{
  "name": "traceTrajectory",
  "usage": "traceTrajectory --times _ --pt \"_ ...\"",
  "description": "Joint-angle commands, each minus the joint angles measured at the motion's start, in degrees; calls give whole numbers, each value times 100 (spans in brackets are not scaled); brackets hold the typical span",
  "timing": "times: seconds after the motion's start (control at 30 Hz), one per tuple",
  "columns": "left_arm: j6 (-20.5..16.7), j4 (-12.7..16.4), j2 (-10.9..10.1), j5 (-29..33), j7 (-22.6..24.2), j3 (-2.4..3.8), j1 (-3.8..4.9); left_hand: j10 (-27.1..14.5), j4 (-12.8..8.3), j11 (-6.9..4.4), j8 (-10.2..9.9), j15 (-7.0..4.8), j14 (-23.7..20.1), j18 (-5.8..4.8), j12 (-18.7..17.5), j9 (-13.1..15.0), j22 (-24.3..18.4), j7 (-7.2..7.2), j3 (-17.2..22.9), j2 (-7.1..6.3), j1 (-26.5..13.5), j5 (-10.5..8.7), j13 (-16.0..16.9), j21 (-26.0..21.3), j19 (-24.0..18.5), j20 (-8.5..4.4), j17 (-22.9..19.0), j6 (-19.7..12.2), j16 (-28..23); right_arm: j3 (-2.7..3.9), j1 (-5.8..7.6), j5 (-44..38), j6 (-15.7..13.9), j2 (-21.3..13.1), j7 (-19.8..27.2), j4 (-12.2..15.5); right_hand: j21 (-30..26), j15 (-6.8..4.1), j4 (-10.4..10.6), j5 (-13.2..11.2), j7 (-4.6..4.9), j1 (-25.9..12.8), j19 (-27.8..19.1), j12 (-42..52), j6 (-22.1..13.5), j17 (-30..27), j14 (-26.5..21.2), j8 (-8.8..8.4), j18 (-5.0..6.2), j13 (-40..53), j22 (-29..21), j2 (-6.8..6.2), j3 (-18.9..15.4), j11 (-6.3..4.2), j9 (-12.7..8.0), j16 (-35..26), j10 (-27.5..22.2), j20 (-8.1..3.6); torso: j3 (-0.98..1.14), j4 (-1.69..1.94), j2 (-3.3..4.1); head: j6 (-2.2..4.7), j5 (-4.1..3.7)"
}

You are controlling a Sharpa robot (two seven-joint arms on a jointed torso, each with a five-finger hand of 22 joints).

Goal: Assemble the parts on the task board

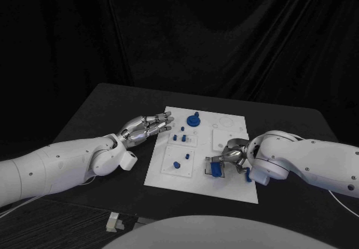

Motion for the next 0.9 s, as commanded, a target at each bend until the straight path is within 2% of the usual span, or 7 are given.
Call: traceTrajectory --times 0.03,0.1,0.3,0.6,0.9 --pt "84 7 9 34 164 5 -8 -33 -11 46 102 67 -27 -174 76 28 -61 37 122 26 46 123 -4 -32 -24 -12 37 15 53 3 -16 -114 81 14 -137 -6 -137 -84 -26 -44 -31 77 23 71 8 1381 546 107 113 1534 775 194 723 -80 262 -10 607 27 -1 -3 -2 0 7" --pt "86 6 11 34 161 5 -8 -33 -11 46 102 67 -27 -174 76 28 -61 37 122 26 46 123 -4 -32 -24 -12 37 15 53 3 -17 -125 88 20 -150 -7 -152 -78 34 -244 -23 3 23 71 -3 1375 545 94 115 1534 772 214 679 -72 269 -16 607 32 -1 -4 -3 0 7" --pt "93 5 12 34 153 5 -8 -33 -11 46 102 67 -27 -174 76 28 -61 37 122 26 46 123 -4 -32 -24 -12 37 15 53 3 -18 -137 42 20 -141 -2 -170 -74 81 -445 -17 -51 25 71 -22 1362 541 75 118 1534 770 237 632 -67 280 -29 607 37 -1 0 -2 0 9" --pt "108 -2 25 34 129 5 -8 -34 -12 48 102 72 -25 -174 75 27 -61 39 129 26 47 123 -4 -32 -24 -12 38 11 59 3 -19 -142 -71 12 -85 4 -201 -68 112 -575 -5 -79 21 71 -67 1344 537 45 122 1534 765 254 597 -57 283 -45 607 41 -1 -2 -1 0 15" --pt "122 -7 31 34 108 5 -8 -34 -12 48 102 72 -25 -174 75 27 -61 39 129 26 47 123 -4 -32 -24 -12 38 11 59 3 -19 -142 -182 13 -29 -4 -208 -67 117 -588 -2 -84 20 71 -75 1327 532 40 123 1534 763 257 593 -56 283 -60 607 42 1 -6 -5 0 26"
